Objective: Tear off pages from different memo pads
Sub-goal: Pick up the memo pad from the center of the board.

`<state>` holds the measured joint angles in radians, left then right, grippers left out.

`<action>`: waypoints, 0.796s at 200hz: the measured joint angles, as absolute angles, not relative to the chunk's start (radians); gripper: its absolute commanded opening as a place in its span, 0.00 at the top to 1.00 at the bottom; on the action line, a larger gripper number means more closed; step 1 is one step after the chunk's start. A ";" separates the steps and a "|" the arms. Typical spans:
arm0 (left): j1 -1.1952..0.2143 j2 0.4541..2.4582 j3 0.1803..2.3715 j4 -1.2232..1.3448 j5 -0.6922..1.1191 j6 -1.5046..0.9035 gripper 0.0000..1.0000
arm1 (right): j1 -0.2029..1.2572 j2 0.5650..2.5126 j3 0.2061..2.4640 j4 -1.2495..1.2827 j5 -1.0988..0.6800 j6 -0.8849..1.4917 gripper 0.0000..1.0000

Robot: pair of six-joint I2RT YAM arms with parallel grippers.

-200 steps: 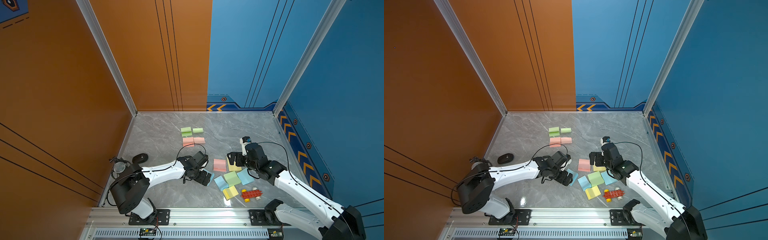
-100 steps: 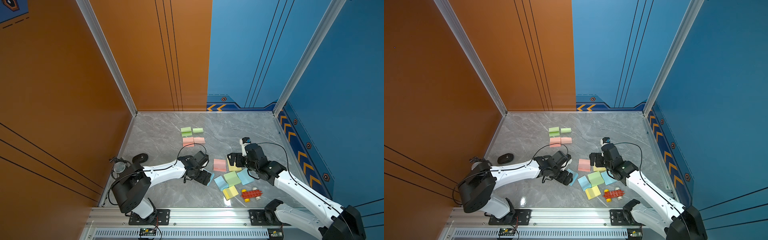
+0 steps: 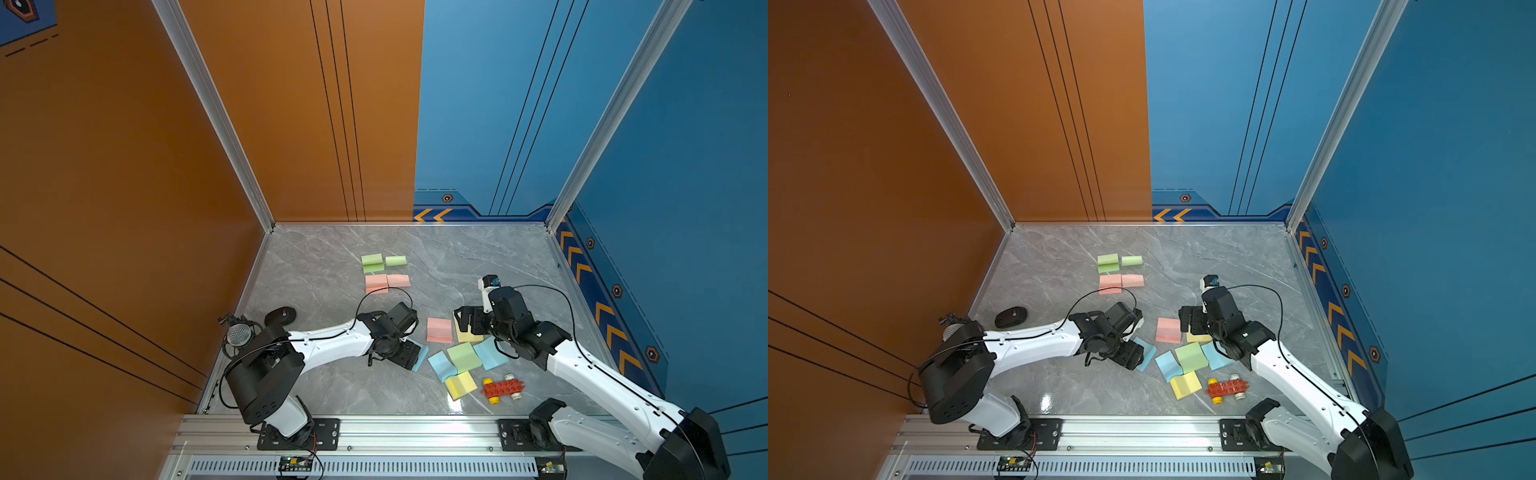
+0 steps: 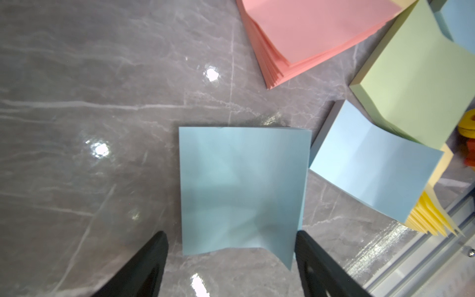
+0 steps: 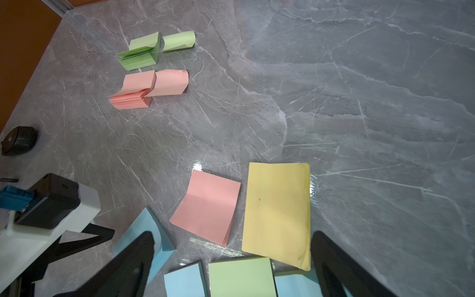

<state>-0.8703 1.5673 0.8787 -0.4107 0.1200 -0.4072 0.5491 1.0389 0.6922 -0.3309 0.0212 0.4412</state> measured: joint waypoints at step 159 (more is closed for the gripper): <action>-0.856 1.567 0.879 -0.411 0.098 -0.407 0.30 | 0.736 1.123 0.614 -0.021 -0.171 -0.319 0.43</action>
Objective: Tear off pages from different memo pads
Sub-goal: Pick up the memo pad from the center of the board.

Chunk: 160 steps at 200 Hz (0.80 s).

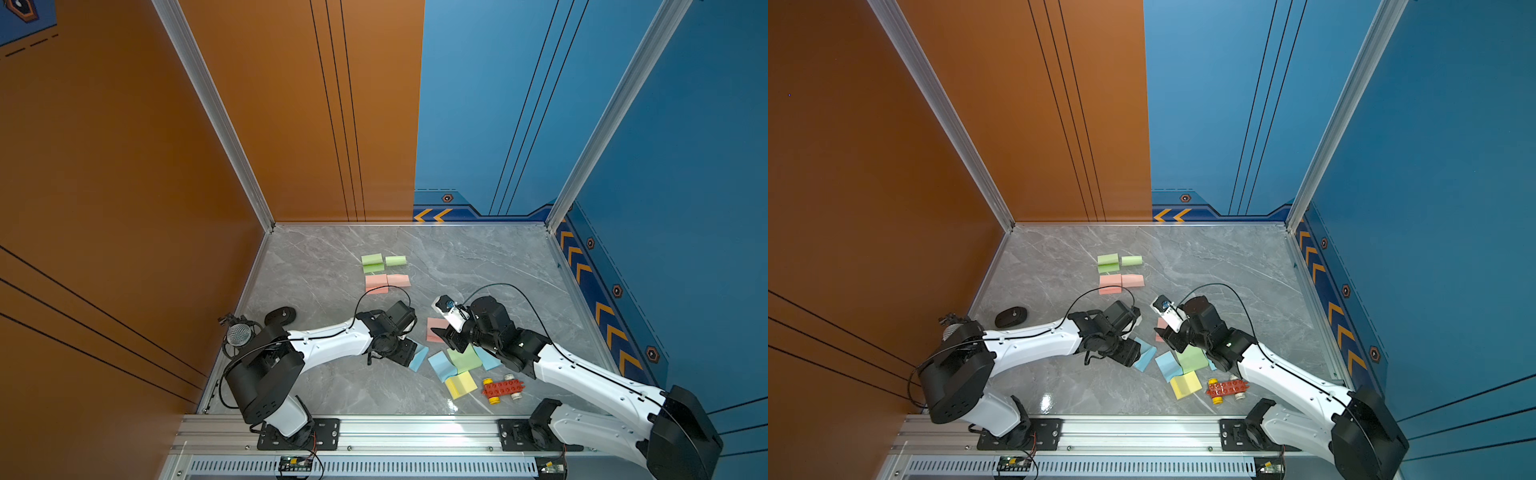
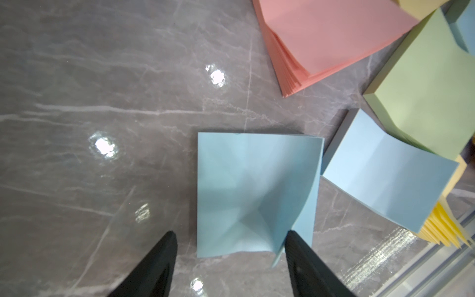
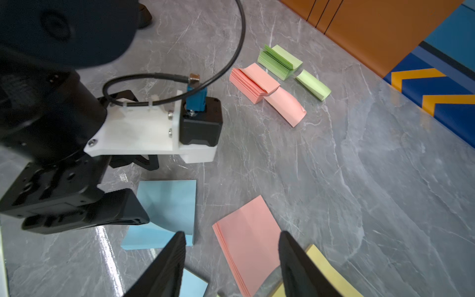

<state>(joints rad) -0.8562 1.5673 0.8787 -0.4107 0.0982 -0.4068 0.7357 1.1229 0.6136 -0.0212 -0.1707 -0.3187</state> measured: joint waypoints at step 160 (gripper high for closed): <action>-0.856 1.585 0.879 -0.411 0.103 -0.362 0.30 | 0.893 1.358 0.609 0.031 0.027 -0.847 0.49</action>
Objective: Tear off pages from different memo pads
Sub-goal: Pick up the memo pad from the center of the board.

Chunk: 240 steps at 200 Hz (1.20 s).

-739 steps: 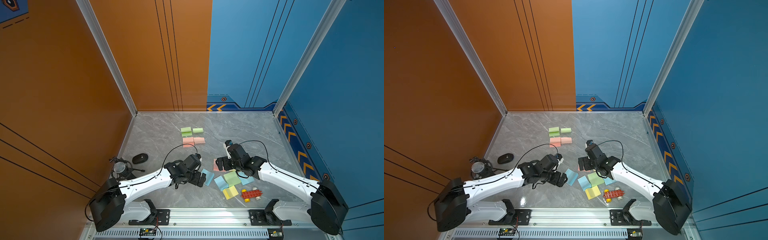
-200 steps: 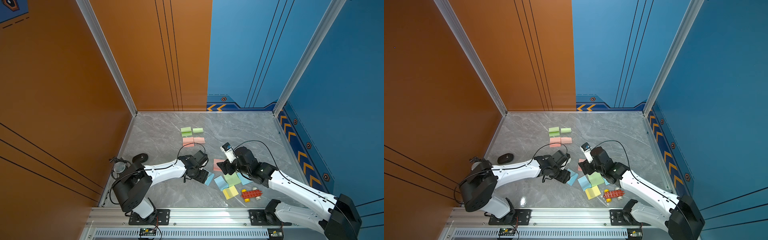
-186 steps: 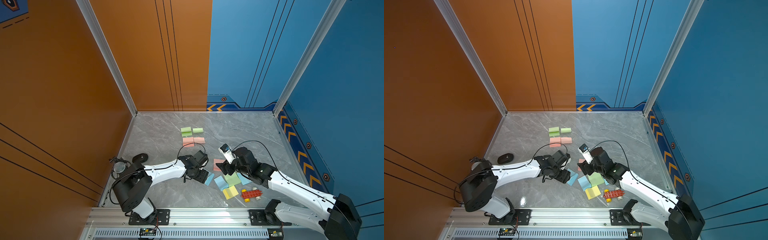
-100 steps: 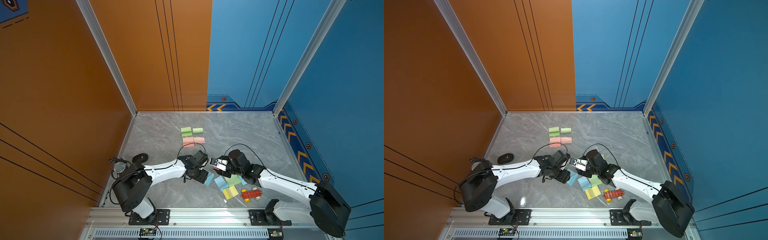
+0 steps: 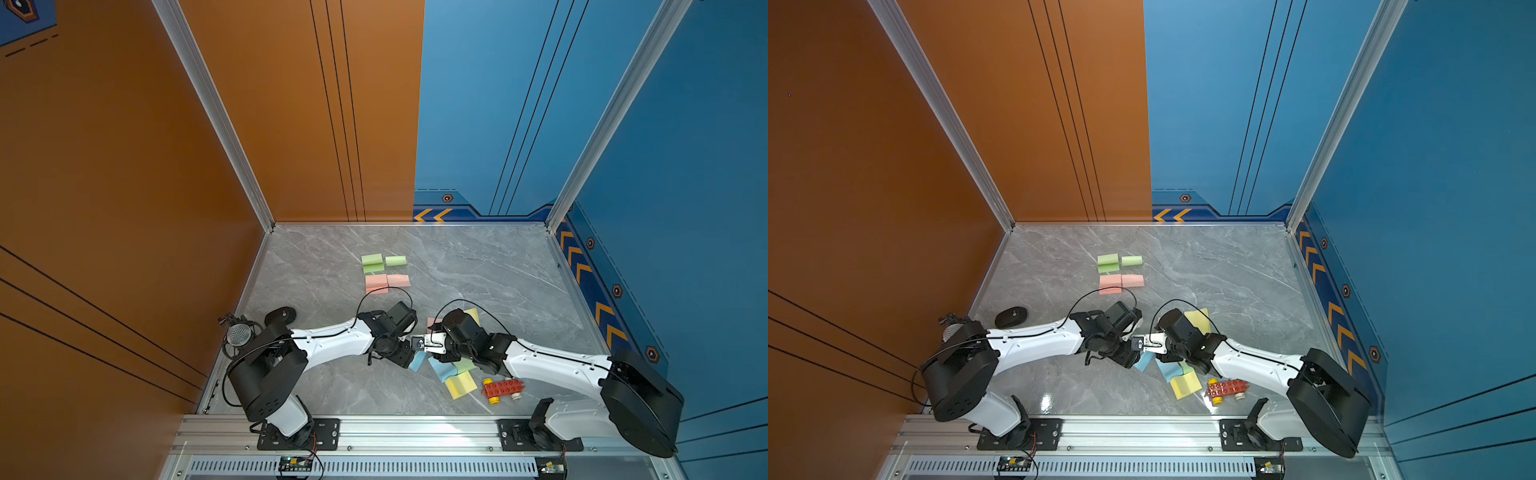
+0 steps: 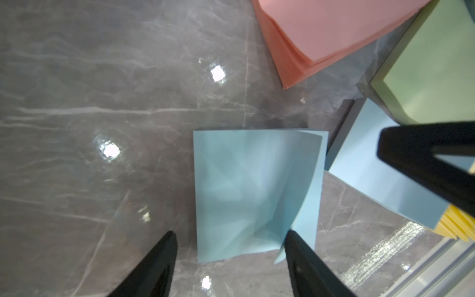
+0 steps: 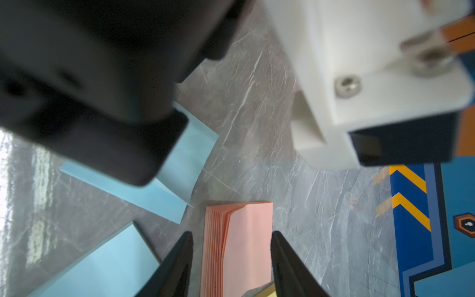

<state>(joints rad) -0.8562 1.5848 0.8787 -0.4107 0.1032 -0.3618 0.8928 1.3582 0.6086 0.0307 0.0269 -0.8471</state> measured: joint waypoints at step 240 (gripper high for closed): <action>-0.742 1.464 0.830 -0.437 0.072 -0.362 0.16 | 0.974 1.501 0.580 0.307 0.062 -0.871 0.43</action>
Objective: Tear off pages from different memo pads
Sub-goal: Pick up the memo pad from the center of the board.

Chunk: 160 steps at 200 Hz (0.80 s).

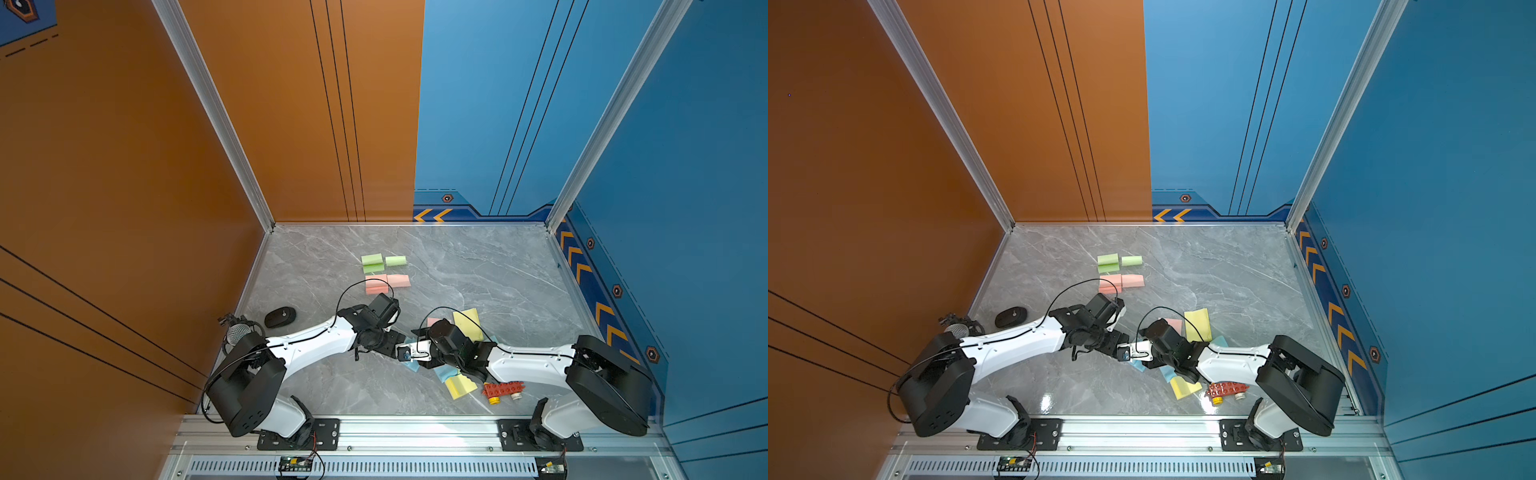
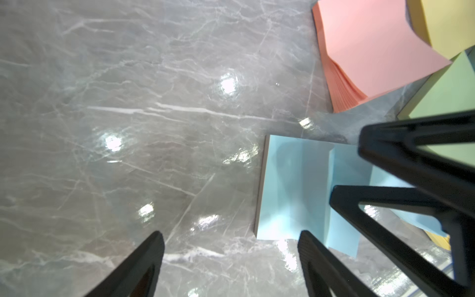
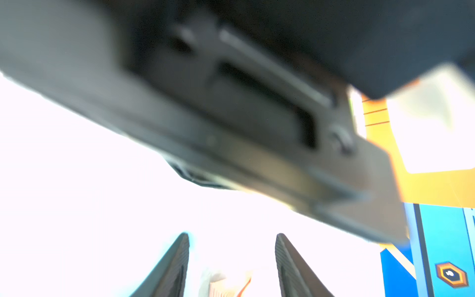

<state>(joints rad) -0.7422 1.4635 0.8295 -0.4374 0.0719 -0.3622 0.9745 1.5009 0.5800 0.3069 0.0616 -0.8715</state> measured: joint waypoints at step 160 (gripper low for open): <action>-0.646 1.260 0.788 -0.414 0.111 -0.422 0.16 | 1.019 1.517 0.607 0.167 0.170 -0.969 0.41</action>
<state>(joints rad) -0.6456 1.2598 0.7883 -0.4141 0.1108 -0.4217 1.0191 1.5169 0.6075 0.1669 0.1699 -0.9688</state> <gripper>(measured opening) 0.839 0.621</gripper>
